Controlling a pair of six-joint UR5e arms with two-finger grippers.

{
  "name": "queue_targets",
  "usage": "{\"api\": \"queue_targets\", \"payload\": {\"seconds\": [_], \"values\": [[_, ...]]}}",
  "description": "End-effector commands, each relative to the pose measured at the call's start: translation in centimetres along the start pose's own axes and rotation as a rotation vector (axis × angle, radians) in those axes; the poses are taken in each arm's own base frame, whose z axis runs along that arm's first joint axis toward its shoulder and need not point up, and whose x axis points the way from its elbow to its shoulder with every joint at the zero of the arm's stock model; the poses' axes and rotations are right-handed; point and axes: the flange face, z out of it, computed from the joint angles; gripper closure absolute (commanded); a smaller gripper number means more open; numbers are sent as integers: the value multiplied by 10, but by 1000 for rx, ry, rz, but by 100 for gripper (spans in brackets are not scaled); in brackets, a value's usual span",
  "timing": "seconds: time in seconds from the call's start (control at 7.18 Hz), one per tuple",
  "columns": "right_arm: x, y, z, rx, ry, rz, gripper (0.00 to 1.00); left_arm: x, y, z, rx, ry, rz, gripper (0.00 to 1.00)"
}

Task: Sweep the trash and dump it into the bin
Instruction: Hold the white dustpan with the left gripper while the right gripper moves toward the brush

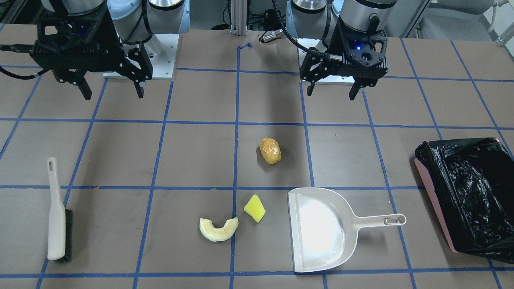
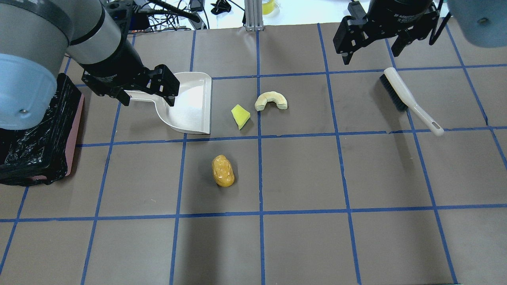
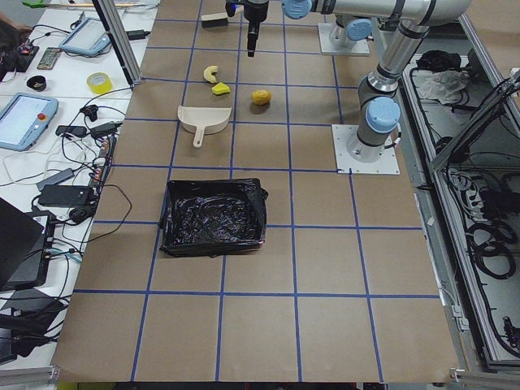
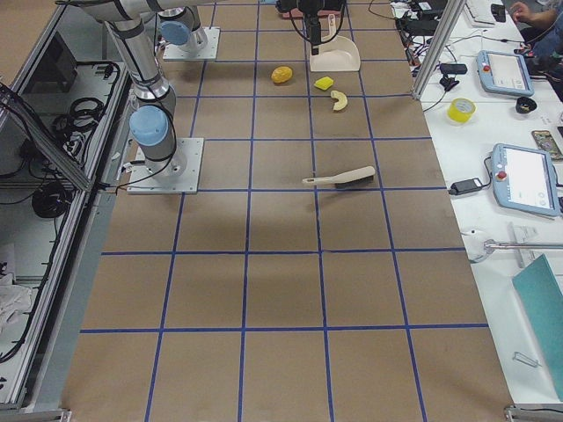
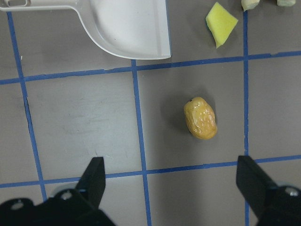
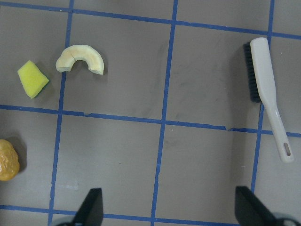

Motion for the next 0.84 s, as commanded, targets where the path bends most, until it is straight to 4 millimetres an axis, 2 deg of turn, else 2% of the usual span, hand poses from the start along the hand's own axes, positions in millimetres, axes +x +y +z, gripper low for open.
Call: {"api": "queue_targets", "payload": {"seconds": [0.0, 0.28, 0.42, 0.56, 0.7], "values": [[1, 1, -1, 0, 2, -2, 0, 0, 3, -3, 1, -1, 0, 0], [7, -3, 2, 4, 5, 4, 0, 0, 2, -3, 4, -1, 0, 0], [36, -9, 6, -5, 27, 29, 0, 0, 3, -5, 9, -1, 0, 0], [87, -19, 20, -32, 34, 49, 0, 0, 3, -5, 9, -2, 0, 0], [131, -30, 40, -56, 35, -2, 0, 0, 3, -4, 1, -2, 0, 0]]}}
